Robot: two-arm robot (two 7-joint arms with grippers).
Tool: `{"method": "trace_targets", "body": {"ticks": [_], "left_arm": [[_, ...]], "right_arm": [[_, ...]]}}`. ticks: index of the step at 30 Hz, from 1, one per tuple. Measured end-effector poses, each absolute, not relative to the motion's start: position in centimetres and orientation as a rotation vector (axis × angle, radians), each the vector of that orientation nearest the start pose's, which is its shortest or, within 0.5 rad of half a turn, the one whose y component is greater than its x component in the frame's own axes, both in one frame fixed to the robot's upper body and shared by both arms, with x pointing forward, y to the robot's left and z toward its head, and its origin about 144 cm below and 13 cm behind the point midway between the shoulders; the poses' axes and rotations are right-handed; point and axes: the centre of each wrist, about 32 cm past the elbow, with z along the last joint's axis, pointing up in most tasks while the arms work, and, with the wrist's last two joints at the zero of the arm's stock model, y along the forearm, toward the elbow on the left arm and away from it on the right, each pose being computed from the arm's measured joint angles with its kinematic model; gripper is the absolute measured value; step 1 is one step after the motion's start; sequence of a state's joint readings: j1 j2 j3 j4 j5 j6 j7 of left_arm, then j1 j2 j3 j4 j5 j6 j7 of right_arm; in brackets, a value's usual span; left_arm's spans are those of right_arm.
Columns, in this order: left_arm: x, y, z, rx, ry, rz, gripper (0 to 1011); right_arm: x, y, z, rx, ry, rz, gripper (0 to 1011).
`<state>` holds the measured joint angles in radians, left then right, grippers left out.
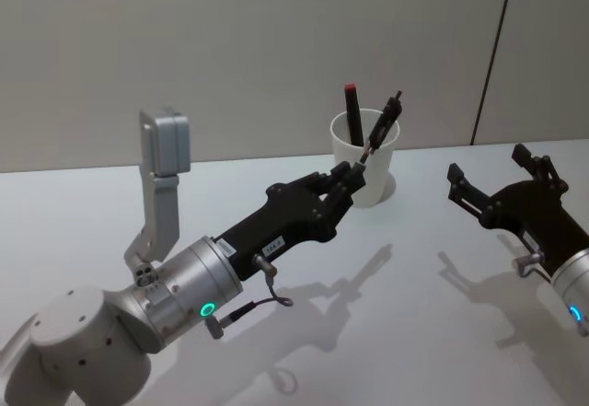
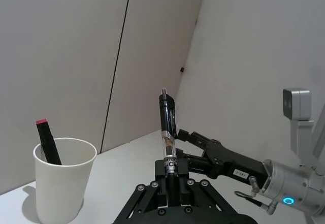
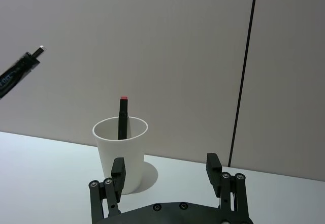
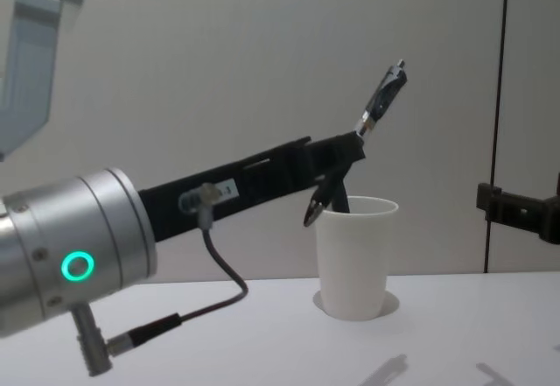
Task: Place the pen into the pen holder.
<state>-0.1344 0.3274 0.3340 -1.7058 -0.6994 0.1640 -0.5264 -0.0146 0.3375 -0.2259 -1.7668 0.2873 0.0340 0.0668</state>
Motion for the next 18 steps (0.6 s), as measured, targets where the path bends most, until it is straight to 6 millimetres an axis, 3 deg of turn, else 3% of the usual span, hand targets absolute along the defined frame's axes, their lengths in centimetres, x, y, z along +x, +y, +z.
{"method": "trace_targets", "body": {"ticks": [18], "left_arm": [[48.6, 19.5, 120.2, -0.213, 0.132, 0.68, 135]], "right_arm": [[44.3, -23.7, 118.9, 0.026, -0.075, -1.229, 1002]]}}
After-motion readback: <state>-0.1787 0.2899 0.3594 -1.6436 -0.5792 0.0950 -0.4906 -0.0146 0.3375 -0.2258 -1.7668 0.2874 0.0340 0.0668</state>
